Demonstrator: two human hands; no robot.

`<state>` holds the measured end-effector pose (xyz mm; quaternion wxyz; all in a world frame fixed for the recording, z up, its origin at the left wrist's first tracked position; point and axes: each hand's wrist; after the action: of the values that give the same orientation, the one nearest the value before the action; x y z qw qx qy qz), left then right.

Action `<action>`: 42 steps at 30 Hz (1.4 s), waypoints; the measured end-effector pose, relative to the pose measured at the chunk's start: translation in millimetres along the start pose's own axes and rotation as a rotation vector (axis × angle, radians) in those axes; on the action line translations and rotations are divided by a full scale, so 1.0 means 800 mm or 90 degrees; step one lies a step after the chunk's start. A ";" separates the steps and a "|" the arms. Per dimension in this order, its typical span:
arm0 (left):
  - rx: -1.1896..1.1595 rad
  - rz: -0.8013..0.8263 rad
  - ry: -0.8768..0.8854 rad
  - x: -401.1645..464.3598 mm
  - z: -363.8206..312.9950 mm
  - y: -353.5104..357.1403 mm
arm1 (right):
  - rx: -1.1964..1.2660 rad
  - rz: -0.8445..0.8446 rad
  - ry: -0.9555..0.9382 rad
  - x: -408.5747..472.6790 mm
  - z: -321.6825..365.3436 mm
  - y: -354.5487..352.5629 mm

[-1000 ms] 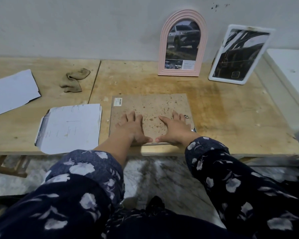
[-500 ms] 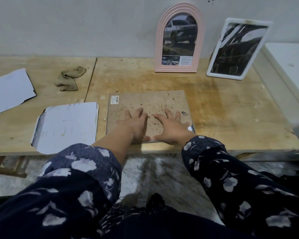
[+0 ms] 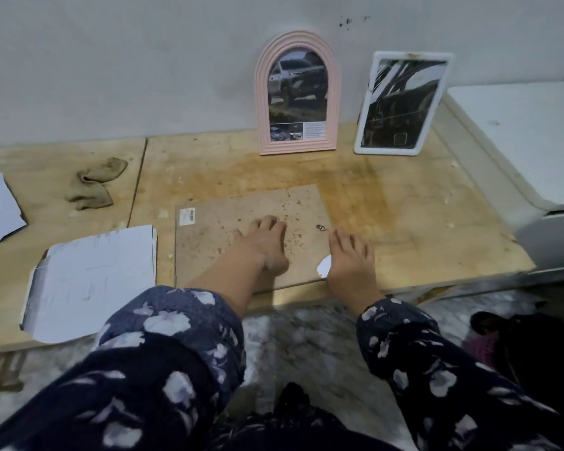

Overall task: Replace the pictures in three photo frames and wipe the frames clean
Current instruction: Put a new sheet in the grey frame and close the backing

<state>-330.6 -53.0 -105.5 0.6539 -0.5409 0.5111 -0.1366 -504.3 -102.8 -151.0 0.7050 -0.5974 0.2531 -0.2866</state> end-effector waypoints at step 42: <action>0.141 -0.016 -0.027 0.074 0.009 -0.056 | 0.020 0.183 -0.108 0.151 0.001 -0.067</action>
<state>-281.9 -109.6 -99.0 0.7184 -0.4749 0.4719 -0.1889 -423.6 -194.0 -99.3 0.7668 -0.5661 0.2708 -0.1352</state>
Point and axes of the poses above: each hand's wrist, its own x-axis towards the middle knuckle, its own y-axis out of the palm, z = x × y, and after that the axes turned 11 degrees about -y, right-handed
